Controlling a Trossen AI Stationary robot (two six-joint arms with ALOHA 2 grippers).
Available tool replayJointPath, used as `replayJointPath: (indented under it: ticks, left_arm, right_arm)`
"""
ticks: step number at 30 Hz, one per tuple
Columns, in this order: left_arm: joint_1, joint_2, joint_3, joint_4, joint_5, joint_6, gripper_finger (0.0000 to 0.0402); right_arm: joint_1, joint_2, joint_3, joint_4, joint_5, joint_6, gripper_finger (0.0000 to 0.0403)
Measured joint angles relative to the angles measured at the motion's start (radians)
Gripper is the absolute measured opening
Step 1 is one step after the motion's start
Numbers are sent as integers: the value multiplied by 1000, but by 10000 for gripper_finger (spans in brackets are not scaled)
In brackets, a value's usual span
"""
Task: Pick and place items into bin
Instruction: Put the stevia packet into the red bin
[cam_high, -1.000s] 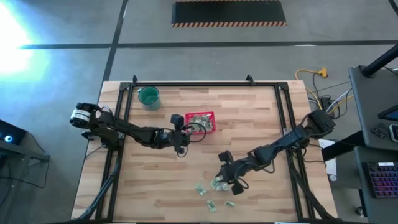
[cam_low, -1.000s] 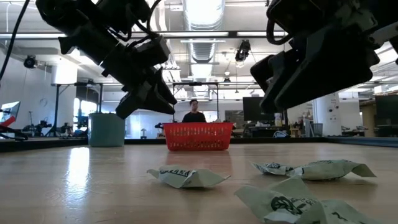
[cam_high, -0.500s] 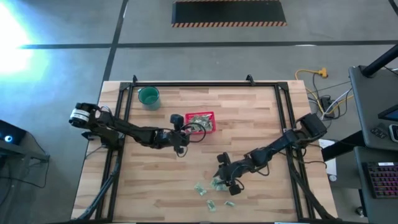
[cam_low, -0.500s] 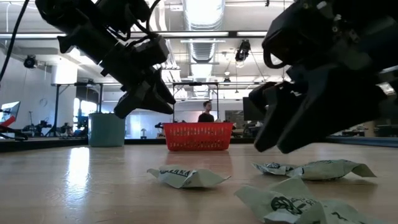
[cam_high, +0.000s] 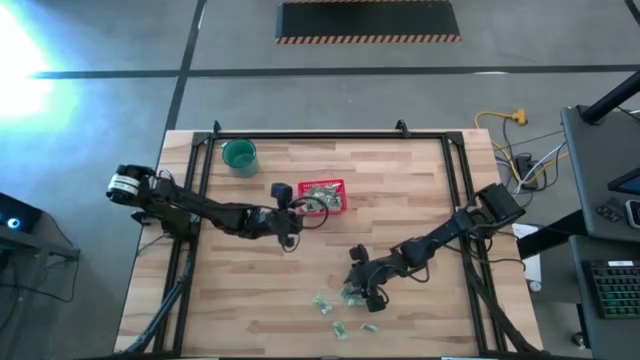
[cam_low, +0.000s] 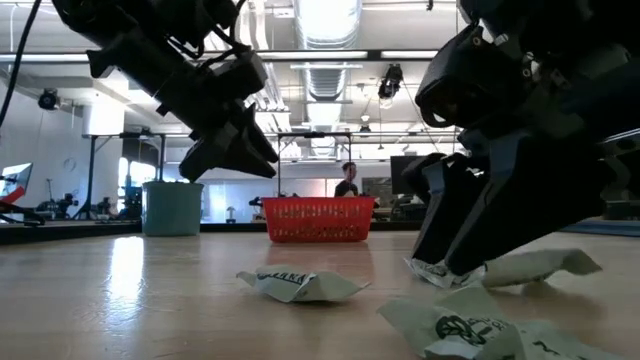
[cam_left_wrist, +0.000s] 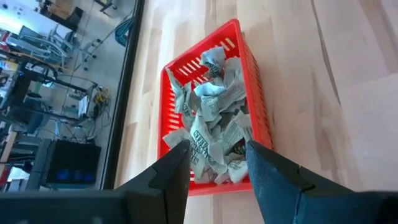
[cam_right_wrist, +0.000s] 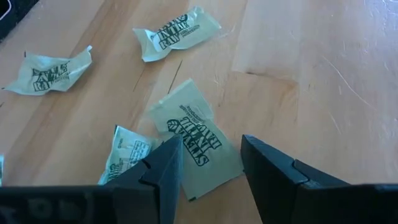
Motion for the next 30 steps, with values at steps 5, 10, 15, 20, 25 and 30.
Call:
replayJointPath:
  ticks: [5, 10, 15, 20, 25, 30]
  left_arm:
    - [-6, -1, 0, -5, 0, 0, 140]
    - [-12, -4, 0, -5, 0, 0, 140]
    - [-17, -4, 0, -5, -1, 1, 140]
    - [-18, -4, 0, -6, -1, 1, 140]
    - [-18, -5, 0, -7, -2, 1, 140]
    - [-28, -28, 0, -15, -3, 1, 140]
  right_arm:
    - [-10, 2, 0, 0, -1, -6, 149]
    - [-13, 3, 0, -2, 0, -37, 121]
    - [-14, 4, 0, -3, 4, -63, 78]
    - [-14, 0, 0, -4, 5, -100, 40]
    - [-14, -20, -1, -9, 14, -128, 21]
    - [-14, -52, -1, -4, 17, -156, 19]
